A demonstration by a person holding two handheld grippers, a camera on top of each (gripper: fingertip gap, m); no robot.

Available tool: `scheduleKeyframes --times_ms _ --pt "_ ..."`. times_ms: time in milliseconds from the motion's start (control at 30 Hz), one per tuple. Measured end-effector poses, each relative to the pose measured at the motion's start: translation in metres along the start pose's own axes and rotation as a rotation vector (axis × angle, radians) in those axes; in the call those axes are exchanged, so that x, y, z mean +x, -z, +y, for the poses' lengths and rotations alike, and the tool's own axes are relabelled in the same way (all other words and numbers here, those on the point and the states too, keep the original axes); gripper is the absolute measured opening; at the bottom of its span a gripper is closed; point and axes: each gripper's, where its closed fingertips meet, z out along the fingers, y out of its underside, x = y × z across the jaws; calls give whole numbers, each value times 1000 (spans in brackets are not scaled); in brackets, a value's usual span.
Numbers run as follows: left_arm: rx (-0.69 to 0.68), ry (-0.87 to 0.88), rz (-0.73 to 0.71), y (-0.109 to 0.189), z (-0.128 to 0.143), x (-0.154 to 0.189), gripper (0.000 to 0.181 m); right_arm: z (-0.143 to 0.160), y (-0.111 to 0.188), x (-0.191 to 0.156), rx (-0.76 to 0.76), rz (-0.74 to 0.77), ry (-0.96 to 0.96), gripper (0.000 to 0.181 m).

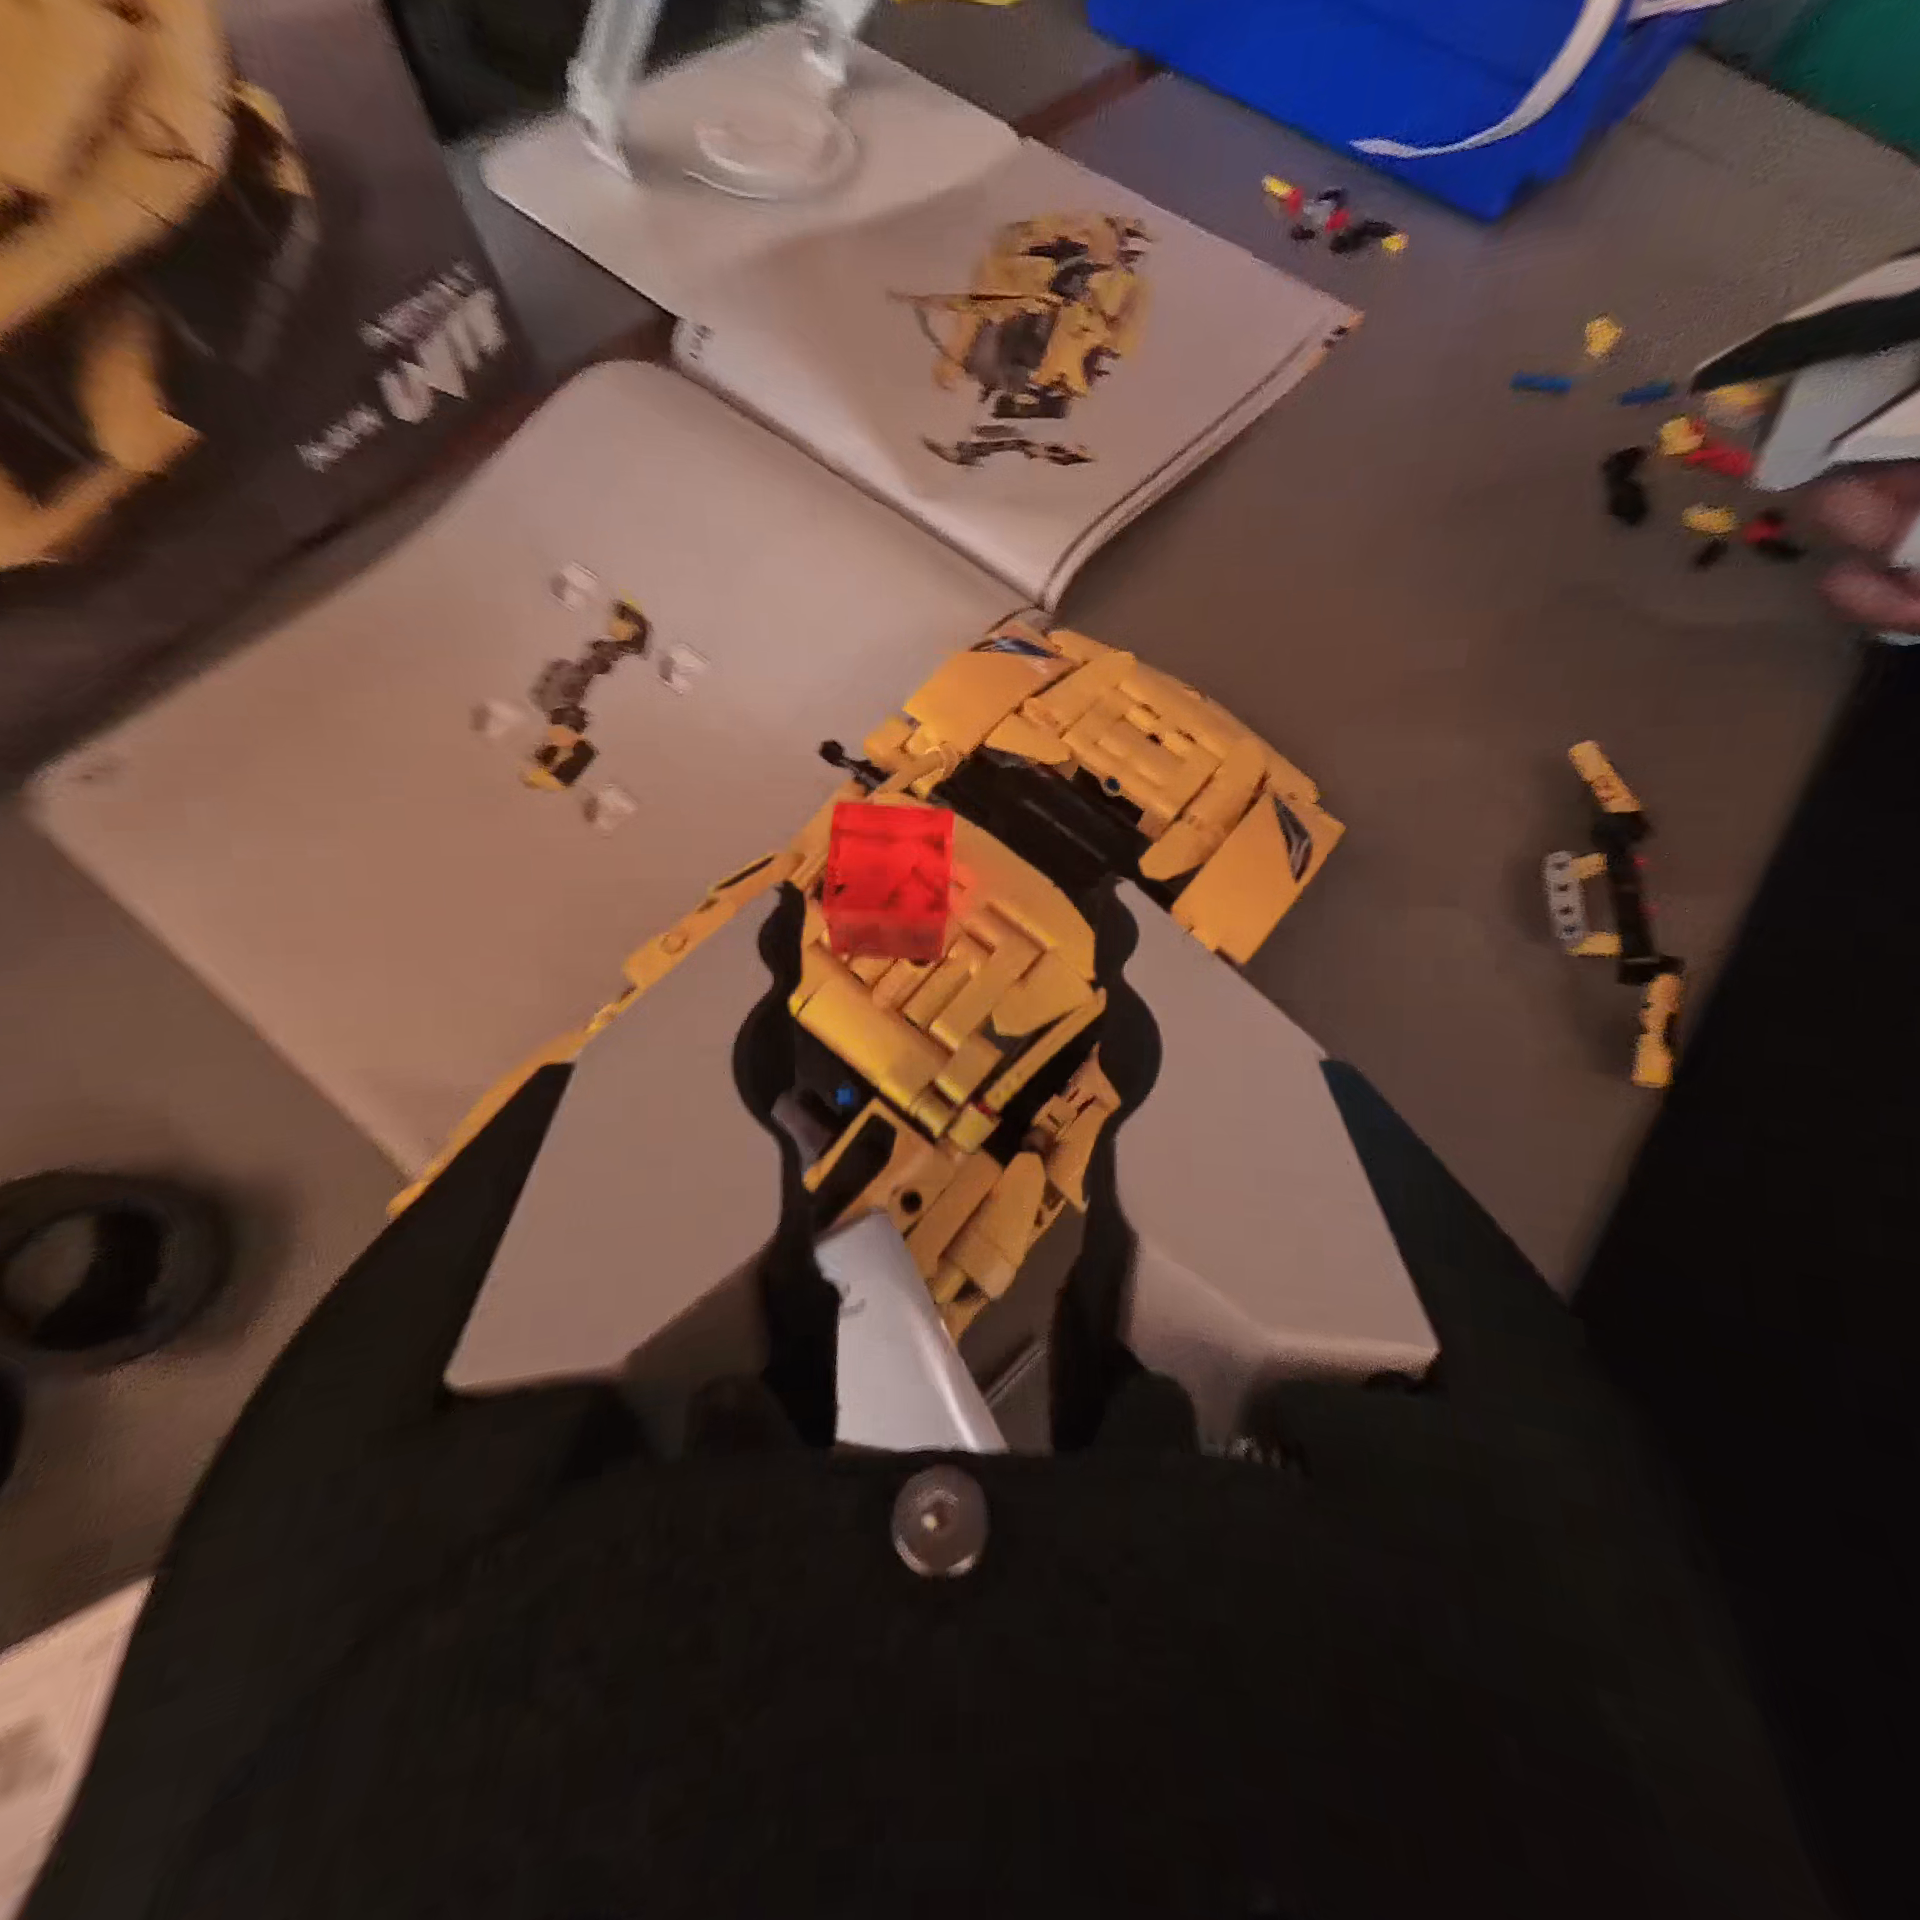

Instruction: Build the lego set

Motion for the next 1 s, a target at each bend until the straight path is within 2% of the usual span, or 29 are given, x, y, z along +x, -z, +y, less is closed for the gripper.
scheduleKeyframes --times_ms 100,167,333,433,533,633,767,900,1000 --pt "-29 -13 10 -10 -2 -10 53 1 -1 -1 -7 -15 -16 45" --pt "-89 -39 29 -13 6 -8 26 2 -1 -2 -11 -23 -21 44" --pt "-93 -49 -30 1 3 -15 25 1 -1 -5 -7 -44 -31 42" --pt "-36 -22 -124 44 -10 -35 25 1 0 -5 -3 -54 -42 42" --pt "19 54 -281 118 -6 -66 25 0 2 -6 4 -61 -48 40" --pt "23 169 -478 200 31 -101 25 -1 2 -8 8 -67 -43 40" --pt "-15 353 -698 299 110 -128 25 1 0 -12 -8 -81 -30 40" --pt "-57 542 -846 369 197 -147 25 2 -1 -11 -12 -78 -37 40" --pt "-81 627 -903 402 249 -163 25 2 -1 -9 -14 -77 -57 40"
